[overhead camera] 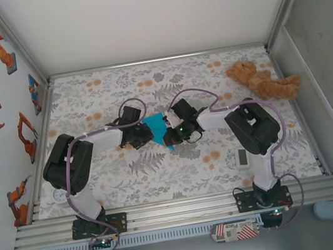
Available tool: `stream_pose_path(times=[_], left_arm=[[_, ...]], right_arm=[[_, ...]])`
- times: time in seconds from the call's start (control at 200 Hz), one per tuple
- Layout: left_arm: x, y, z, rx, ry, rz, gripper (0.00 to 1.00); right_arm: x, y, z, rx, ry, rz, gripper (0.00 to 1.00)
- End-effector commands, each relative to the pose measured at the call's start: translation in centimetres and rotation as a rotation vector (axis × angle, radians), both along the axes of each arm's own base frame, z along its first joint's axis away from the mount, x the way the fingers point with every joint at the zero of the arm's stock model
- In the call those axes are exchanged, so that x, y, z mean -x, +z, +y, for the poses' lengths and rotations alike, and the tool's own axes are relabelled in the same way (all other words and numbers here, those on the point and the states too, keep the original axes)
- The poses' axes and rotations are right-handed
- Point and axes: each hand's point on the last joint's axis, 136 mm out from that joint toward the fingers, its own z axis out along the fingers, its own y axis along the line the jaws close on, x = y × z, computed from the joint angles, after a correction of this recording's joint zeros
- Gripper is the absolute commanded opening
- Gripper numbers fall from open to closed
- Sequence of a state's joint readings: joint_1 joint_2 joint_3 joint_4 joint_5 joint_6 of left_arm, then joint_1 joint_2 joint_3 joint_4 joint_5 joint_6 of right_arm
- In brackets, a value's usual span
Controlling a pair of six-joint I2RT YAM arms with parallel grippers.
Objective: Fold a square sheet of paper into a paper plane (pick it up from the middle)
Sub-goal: Third fold the triangle at the center of the table.
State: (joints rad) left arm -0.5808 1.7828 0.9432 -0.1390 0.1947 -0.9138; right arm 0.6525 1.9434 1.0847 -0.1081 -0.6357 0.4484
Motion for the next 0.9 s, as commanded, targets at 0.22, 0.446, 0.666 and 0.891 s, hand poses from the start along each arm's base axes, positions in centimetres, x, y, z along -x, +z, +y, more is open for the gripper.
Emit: stream_pose_path(times=[0.22, 0.446, 0.666, 0.891], left_arm=[[1.1, -2.0, 1.4, -0.085, 0.017, 0.109, 0.13], [1.4, -2.4, 1.7, -0.104, 0.022, 0.132, 0.13], [1.5, -2.6, 1.8, -0.112, 0.019, 0.14, 0.13], [1.6, -2.8, 1.9, -0.119, 0.016, 0.148, 0.13]], right_arm=[[-0.2, 2.1, 1.6, -0.024, 0.031, -0.03, 0.02], [0.5, 0.3, 0.6, 0.038, 0.044, -0.01, 0.02], [0.7, -1.1, -0.3, 0.089, 0.044, -0.011, 0.01], [1.0, -2.2, -0.9, 0.118, 0.037, 0.003, 0.01]])
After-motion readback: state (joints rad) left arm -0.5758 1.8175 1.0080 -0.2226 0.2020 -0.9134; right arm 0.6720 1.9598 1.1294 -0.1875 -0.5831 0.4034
